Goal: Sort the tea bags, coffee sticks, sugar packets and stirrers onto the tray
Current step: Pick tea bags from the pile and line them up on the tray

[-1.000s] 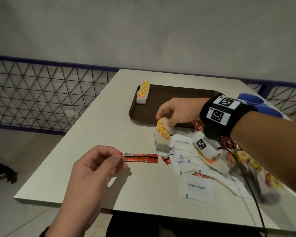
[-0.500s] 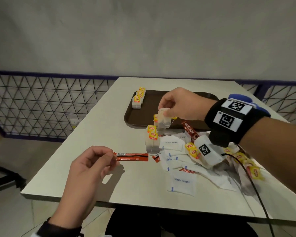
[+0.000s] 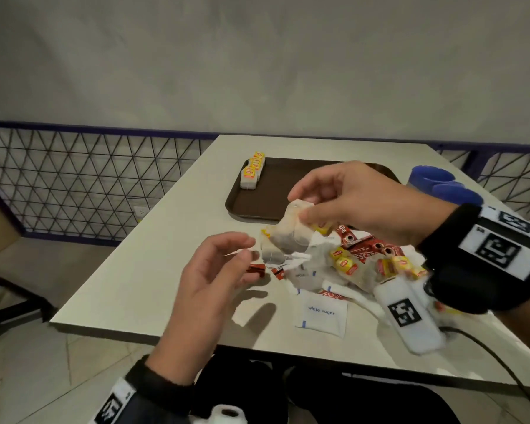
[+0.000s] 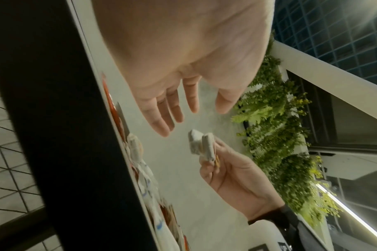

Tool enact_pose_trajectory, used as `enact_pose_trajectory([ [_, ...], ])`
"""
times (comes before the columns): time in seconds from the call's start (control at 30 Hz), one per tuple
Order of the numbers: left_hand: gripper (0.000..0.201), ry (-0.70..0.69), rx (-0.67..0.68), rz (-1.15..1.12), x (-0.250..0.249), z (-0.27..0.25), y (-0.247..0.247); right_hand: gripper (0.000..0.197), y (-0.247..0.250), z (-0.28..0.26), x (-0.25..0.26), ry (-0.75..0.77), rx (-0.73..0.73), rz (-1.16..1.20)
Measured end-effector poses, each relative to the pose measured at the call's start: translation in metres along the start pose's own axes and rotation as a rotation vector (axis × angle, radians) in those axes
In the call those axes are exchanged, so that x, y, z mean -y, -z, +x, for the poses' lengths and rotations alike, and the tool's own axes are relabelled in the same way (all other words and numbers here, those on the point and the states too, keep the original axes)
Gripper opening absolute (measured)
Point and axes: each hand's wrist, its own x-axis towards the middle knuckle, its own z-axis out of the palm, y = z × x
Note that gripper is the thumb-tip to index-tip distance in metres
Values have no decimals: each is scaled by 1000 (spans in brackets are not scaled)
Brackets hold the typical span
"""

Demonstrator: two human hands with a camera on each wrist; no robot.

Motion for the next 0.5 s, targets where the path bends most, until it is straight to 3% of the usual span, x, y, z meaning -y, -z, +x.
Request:
enact_pose_trajectory([
  [0.1,36,46,169,49,2,5,-16,26,-16,-12,-1,20,170,48],
  [0.17,31,92,226,71,5,6,-21,25,-27,-15,-5,29,191,35],
  [0.27,11,144,162,91,10,3,-23,25,-42,-17,-14,23,32,-22],
  [0.37,11,169,80,41,11,1,-22,26,-58,-26,-28,-19,-127,57],
  [0.5,11,153,99,88,14,1,-20,2,-78,-47,-48,-31,-203,261],
])
